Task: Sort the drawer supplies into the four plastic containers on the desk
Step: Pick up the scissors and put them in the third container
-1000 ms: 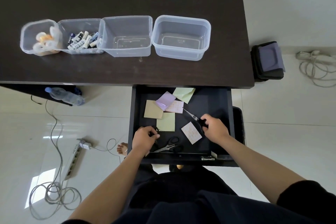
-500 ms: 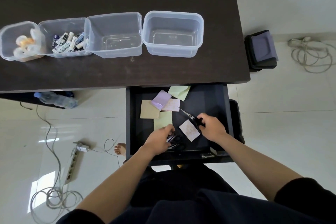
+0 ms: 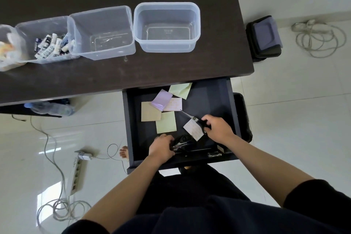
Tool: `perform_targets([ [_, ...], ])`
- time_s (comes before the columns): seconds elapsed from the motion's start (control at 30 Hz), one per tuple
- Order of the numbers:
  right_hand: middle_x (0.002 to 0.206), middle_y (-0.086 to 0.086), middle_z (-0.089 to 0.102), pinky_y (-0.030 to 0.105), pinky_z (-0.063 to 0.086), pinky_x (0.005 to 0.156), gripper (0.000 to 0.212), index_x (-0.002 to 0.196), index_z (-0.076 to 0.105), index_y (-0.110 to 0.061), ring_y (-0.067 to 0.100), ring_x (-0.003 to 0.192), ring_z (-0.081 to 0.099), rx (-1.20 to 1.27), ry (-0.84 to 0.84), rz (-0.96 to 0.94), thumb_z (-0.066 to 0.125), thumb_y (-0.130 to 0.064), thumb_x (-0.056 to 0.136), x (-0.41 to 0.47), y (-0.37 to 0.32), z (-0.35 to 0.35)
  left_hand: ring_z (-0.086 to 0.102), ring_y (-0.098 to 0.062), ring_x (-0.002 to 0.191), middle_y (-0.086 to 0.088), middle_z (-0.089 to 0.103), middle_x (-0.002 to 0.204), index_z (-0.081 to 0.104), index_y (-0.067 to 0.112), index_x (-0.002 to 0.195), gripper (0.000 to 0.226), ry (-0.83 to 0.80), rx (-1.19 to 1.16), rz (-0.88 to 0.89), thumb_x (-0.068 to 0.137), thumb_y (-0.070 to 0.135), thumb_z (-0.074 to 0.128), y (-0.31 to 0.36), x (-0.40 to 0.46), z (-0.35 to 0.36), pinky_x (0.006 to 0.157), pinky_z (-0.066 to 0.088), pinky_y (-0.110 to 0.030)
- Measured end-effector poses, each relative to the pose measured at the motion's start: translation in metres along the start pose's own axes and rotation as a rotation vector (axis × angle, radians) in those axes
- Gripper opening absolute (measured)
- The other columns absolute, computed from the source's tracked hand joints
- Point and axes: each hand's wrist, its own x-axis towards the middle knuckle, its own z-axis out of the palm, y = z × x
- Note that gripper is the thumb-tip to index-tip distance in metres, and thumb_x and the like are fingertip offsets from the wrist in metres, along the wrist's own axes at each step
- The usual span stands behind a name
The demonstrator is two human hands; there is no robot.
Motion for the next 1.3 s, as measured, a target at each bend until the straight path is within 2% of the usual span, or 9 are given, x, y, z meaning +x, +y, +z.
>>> perform_targets([
  [0.1,0.113,0.006,0.066,0.026,0.044,0.077,0.034,0.122,0.057,-0.019,0.022,0.105,0.062,-0.001,0.003,-0.012,0.061,-0.013,0.088,-0.003,0.001,0.002,0.058,-0.02,0.107,0.002,0.065,0.109,0.06,0.023,0.113,0.039,-0.043,0.048,-0.052,0.076,0.02,0.07,-0.002,0.002,0.001,0.084,0.051,-0.033],
  [0.2,0.112,0.006,0.066,0.028,0.046,0.077,0.034,0.121,0.057,-0.018,0.023,0.105,0.062,-0.004,0.003,-0.021,0.061,-0.013,0.088,-0.007,0.001,0.003,0.061,-0.019,0.104,0.001,0.069,0.104,0.065,0.021,0.102,0.023,-0.078,0.041,-0.059,0.079,0.017,0.067,0.0,0.004,0.003,0.085,0.052,-0.032],
  [0.37,0.11,0.005,0.067,0.033,0.051,0.083,0.034,0.12,0.058,-0.021,0.023,0.103,0.062,-0.011,0.003,-0.013,0.062,-0.015,0.087,-0.011,0.003,0.005,0.062,-0.019,0.096,-0.001,0.064,0.101,0.067,0.02,0.093,0.018,-0.085,-0.05,-0.037,0.076,0.017,0.073,-0.004,0.007,0.003,0.083,0.051,-0.029],
  [0.5,0.111,0.004,0.066,0.034,0.052,0.084,0.035,0.12,0.058,-0.023,0.023,0.103,0.062,-0.016,-0.002,-0.005,0.062,-0.015,0.086,-0.014,0.004,0.008,0.062,-0.017,0.091,0.007,0.062,0.086,0.061,0.025,0.078,0.011,-0.104,-0.036,0.002,0.08,0.017,0.068,-0.004,0.004,0.004,0.08,0.052,-0.03],
  [0.57,0.11,0.004,0.066,0.033,0.052,0.084,0.035,0.12,0.058,-0.023,0.022,0.103,0.062,-0.017,-0.003,-0.01,0.062,-0.015,0.086,-0.015,0.004,0.008,0.062,-0.017,0.093,0.005,0.065,0.087,0.061,0.022,0.087,0.009,-0.126,-0.035,0.007,0.082,0.015,0.065,-0.002,0.004,0.004,0.08,0.049,-0.029],
  [0.7,0.111,0.002,0.065,0.032,0.051,0.082,0.036,0.122,0.057,-0.023,0.021,0.103,0.062,-0.027,0.003,-0.016,0.062,-0.015,0.087,-0.017,0.003,0.005,0.062,-0.02,0.097,-0.004,0.07,0.099,0.064,0.015,0.104,0.02,-0.189,-0.016,0.049,0.085,0.01,0.06,0.001,0.007,0.002,0.083,0.047,-0.028],
  [0.9,0.099,0.0,0.067,0.033,0.052,0.076,0.033,0.116,0.059,-0.023,0.021,0.093,0.063,0.001,0.05,-0.025,0.063,-0.014,0.085,-0.023,0.002,-0.001,0.065,-0.02,0.096,-0.008,0.071,0.101,0.07,0.011,0.1,0.02,-0.247,-0.069,0.077,0.085,0.004,0.059,0.001,0.009,0.002,0.083,0.048,-0.023],
  [1.17,0.098,-0.002,0.066,0.031,0.05,0.073,0.032,0.116,0.059,-0.025,0.017,0.088,0.061,0.0,0.047,-0.025,0.062,-0.014,0.085,-0.028,-0.004,0.003,0.063,-0.021,0.096,-0.008,0.069,0.102,0.067,0.013,0.102,0.019,-0.245,-0.137,0.06,0.087,0.008,0.055,-0.004,0.002,0.001,0.079,0.044,-0.022],
  [1.3,0.09,-0.008,0.061,0.03,0.048,0.07,0.032,0.115,0.06,-0.023,0.013,0.079,0.055,0.003,0.072,-0.059,0.063,-0.012,0.085,-0.026,-0.017,0.002,0.065,-0.026,0.086,-0.011,0.064,0.086,0.064,0.002,0.102,0.018,-0.184,-0.251,0.045,0.088,0.002,0.054,-0.013,-0.003,-0.007,0.076,0.052,-0.031],
])
